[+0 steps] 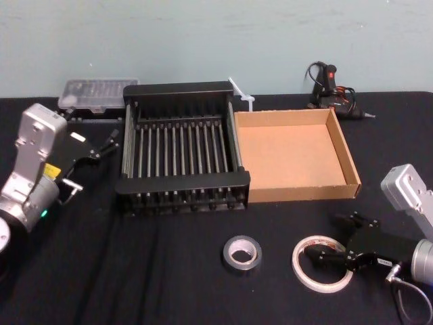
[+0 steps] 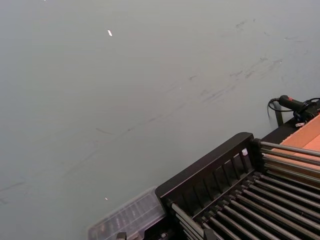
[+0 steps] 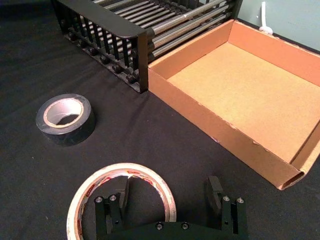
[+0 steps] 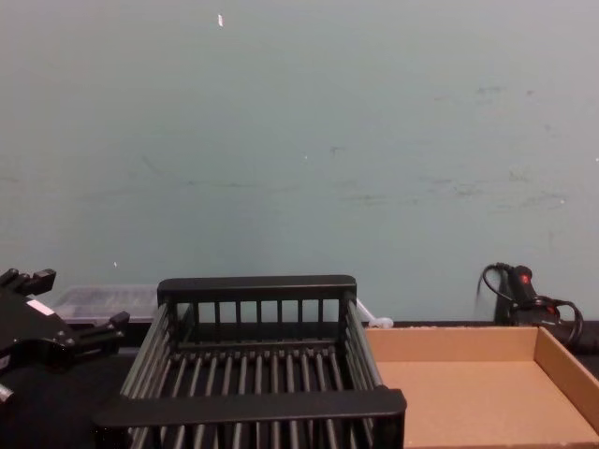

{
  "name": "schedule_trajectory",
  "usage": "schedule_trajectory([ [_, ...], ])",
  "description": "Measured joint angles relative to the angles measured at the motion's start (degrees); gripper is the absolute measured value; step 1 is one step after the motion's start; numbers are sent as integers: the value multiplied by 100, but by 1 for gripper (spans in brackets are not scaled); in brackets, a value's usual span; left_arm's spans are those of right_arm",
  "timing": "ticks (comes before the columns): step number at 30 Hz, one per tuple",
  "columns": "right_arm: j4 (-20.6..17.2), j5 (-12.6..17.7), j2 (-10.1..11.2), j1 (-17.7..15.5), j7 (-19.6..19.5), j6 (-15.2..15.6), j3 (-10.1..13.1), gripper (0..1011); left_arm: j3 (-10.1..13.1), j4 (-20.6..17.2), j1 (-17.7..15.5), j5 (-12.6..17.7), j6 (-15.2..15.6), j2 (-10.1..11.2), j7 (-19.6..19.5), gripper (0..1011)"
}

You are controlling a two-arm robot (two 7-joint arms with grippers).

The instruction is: Pick up the white tape and place it into the black box , Pick up the silver tape and place it into the brown box.

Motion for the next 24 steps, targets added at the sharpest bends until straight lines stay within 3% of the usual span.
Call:
schedule_trajectory([
  [24, 35, -85, 21, 72, 19, 139, -80, 1002, 0, 0, 0, 0, 0, 0, 0, 1001],
])
